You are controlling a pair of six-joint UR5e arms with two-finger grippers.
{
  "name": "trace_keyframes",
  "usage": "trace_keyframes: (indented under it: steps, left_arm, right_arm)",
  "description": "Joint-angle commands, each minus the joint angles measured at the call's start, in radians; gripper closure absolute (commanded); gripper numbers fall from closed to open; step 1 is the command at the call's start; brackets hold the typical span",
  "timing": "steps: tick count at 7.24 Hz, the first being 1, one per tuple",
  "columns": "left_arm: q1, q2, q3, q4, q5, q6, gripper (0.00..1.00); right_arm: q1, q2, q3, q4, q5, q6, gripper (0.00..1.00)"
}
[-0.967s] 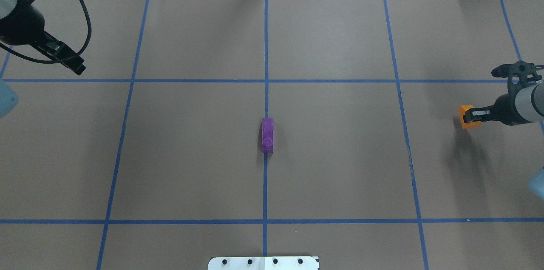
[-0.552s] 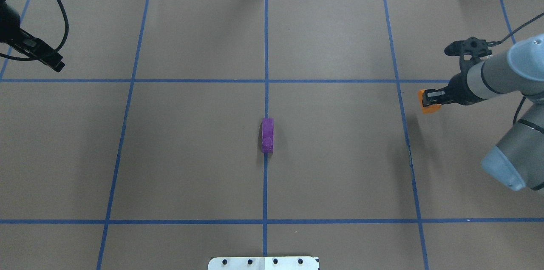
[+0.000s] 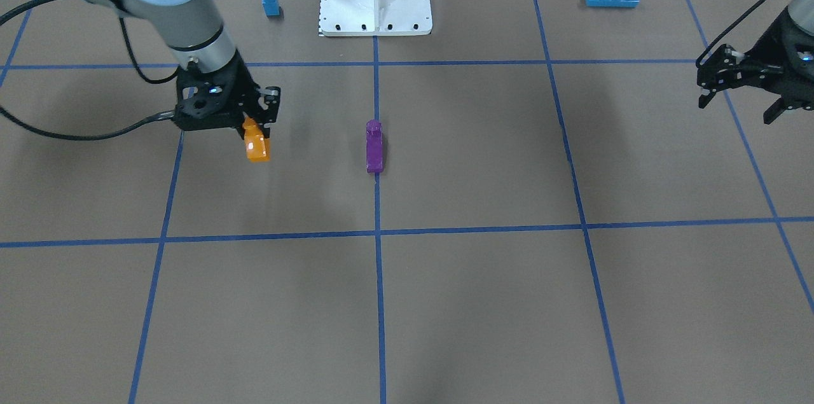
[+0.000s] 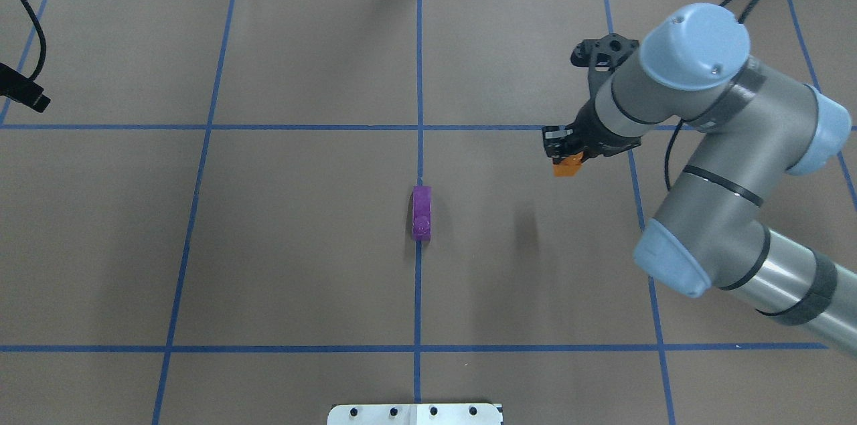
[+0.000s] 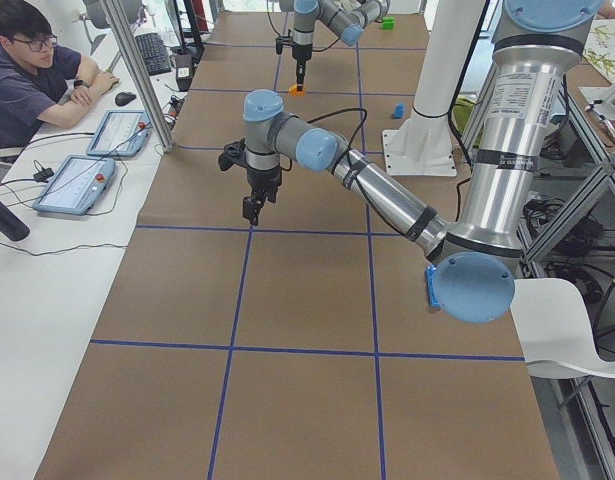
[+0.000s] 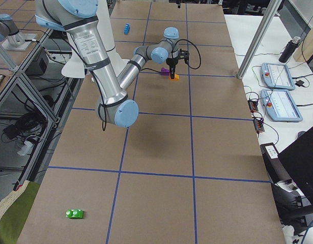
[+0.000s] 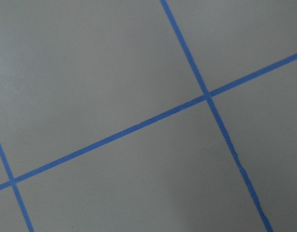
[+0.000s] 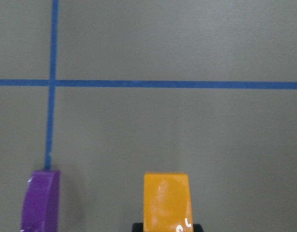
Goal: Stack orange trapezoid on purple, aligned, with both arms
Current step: 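Carry the orange trapezoid with the right gripper over the purple block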
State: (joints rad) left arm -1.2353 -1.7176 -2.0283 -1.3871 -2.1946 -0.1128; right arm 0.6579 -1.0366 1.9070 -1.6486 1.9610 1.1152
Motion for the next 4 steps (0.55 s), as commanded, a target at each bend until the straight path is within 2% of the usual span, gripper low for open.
trace_keyframes:
  steps: [1, 4]
  left_arm:
    - [-0.132, 0.056, 0.043, 0.000, -0.106, 0.198, 0.00]
    - [-0.170, 0.089, 0.039, 0.005, -0.132, 0.237, 0.00]
  right_arm:
    - [-0.093, 0.151, -0.061, -0.065, -0.065, 0.090, 1.00]
    - [-0.178, 0.297, -0.231, -0.072, -0.116, 0.141, 1.00]
